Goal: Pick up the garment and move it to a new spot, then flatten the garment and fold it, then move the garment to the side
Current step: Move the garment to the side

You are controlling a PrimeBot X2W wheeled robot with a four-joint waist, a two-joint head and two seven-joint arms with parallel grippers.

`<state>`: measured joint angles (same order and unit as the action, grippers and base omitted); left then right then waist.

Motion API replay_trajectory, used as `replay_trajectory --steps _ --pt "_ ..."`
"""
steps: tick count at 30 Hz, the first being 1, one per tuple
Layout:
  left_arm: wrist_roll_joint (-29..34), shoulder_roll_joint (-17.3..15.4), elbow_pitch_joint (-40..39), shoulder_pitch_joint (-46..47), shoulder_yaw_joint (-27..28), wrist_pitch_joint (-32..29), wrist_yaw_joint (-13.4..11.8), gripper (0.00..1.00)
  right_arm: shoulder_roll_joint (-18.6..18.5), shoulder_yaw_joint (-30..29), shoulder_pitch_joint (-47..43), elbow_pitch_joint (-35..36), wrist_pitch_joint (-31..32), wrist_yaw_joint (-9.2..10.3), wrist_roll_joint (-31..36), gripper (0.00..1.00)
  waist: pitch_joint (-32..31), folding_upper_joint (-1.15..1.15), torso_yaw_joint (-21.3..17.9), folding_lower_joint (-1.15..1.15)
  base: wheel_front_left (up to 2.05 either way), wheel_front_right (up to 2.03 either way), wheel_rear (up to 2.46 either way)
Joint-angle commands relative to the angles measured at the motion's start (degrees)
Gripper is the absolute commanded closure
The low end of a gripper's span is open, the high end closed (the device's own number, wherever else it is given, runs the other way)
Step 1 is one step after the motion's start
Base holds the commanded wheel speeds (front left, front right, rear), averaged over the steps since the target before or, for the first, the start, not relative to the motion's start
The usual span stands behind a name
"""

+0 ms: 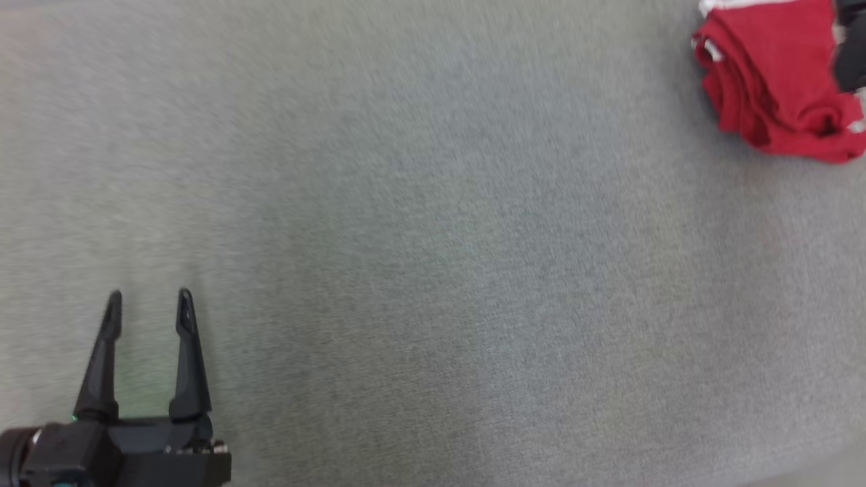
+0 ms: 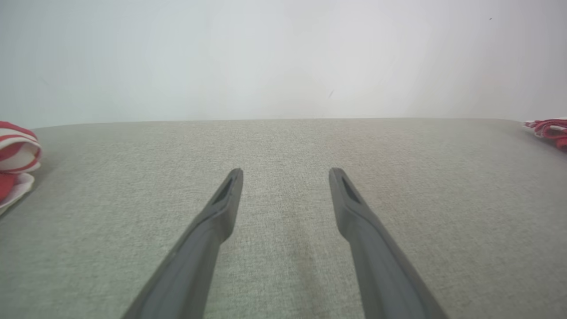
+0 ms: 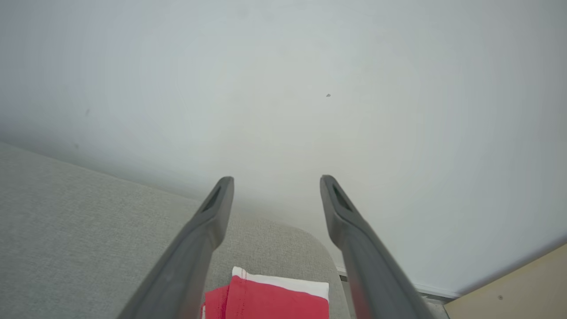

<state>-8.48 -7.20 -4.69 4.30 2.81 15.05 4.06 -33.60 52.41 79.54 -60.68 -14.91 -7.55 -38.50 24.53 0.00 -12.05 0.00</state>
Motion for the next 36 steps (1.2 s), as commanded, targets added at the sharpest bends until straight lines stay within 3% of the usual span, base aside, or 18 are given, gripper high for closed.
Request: replay_trajectory --steps 1,12,18,36 --pt "-0.08 0.52 0.29 -1.37 0.22 0.15 0.18 0.00 0.23 -1.86 -2.34 1.66 -0.30 0.14 0.53 0.00 -6.02 0.00 3.91 0.00 0.00 0.00 0.00" --pt "-1.09 2.63 3.25 -3.80 0.17 0.16 1.11 0.00 5.14 -20.78 -27.64 16.67 -0.21 0.14 7.27 0.00 -14.46 0.00 8.98 0.00 0.00 0.00 0.00" --pt "-1.24 3.18 4.92 -4.56 0.39 0.17 1.58 0.00 8.92 -30.40 -41.07 24.91 -0.20 0.14 11.62 0.00 -17.18 0.00 9.55 0.00 0.00 0.00 0.00" --pt "-1.80 4.12 9.16 -3.83 -0.25 0.17 2.52 0.00 20.60 -45.48 -67.77 45.65 0.07 0.14 22.71 0.00 -21.01 0.00 9.06 0.00 0.00 0.00 0.00"
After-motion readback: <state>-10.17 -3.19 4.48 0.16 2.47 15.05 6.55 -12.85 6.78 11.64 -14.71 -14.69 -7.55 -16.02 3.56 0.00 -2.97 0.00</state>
